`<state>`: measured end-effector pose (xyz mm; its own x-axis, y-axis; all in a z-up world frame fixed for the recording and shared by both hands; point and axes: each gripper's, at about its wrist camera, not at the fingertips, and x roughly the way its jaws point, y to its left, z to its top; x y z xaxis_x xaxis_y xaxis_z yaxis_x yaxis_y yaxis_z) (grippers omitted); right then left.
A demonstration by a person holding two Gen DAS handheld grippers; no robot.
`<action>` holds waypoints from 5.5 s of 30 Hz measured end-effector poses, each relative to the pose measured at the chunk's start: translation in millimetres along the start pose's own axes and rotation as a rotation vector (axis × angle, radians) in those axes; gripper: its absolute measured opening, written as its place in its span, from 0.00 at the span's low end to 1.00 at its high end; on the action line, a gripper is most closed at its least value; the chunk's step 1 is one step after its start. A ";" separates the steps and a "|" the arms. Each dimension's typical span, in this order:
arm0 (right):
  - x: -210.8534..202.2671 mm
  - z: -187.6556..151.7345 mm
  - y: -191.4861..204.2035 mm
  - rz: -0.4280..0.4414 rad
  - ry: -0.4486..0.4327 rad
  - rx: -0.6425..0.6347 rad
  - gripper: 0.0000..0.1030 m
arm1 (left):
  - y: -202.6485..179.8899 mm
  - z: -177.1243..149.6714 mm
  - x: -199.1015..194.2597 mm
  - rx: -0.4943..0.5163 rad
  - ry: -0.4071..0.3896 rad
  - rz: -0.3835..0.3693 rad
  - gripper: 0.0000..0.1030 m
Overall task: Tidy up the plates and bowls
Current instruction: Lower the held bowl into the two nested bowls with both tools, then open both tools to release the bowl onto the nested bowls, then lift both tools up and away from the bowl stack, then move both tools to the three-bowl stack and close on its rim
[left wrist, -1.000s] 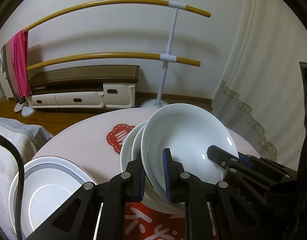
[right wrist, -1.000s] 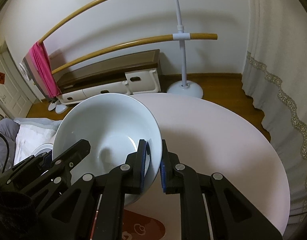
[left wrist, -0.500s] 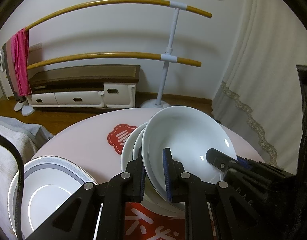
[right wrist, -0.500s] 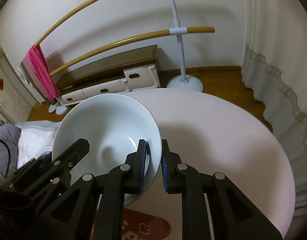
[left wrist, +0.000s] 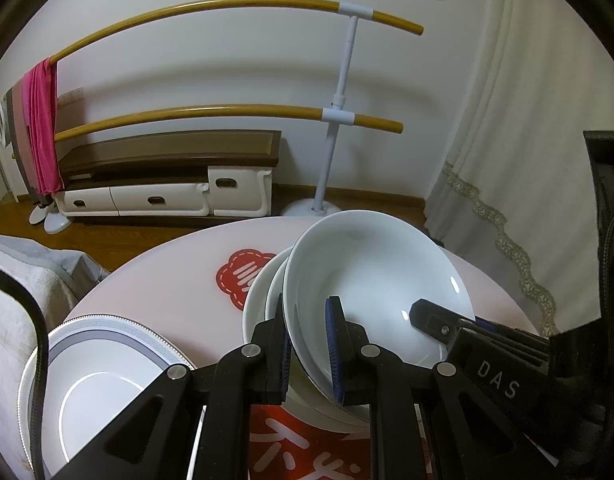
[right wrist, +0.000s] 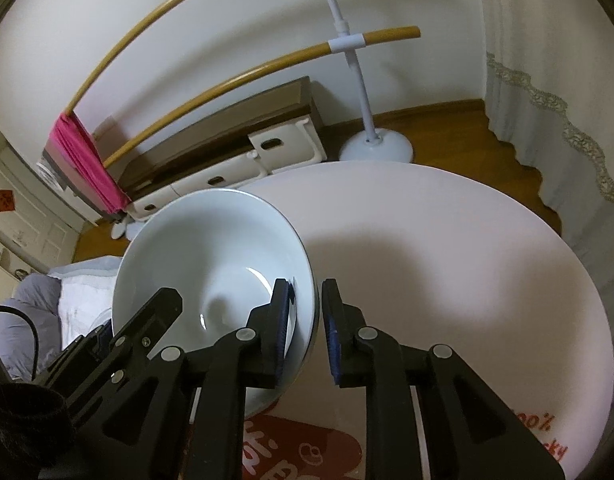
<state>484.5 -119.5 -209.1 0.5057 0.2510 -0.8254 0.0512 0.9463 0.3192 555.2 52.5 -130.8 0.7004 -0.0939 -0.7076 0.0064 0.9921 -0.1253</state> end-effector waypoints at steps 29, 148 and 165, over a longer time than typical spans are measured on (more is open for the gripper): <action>10.0 3.7 -3.4 0.076 0.053 0.074 0.18 | 16.6 22.6 -5.4 -0.009 0.079 -0.011 0.20; -49.9 -0.2 -13.6 0.147 0.097 0.014 0.91 | 28.0 71.6 -75.1 0.154 0.144 -0.019 0.97; 3.0 10.4 -5.5 0.110 0.202 0.030 0.75 | 50.7 114.9 12.3 0.110 0.267 -0.044 0.92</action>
<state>494.7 -126.1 -208.5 0.3276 0.3911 -0.8601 0.0319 0.9052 0.4238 646.2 111.3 -65.9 0.4850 -0.1416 -0.8630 0.1202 0.9882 -0.0946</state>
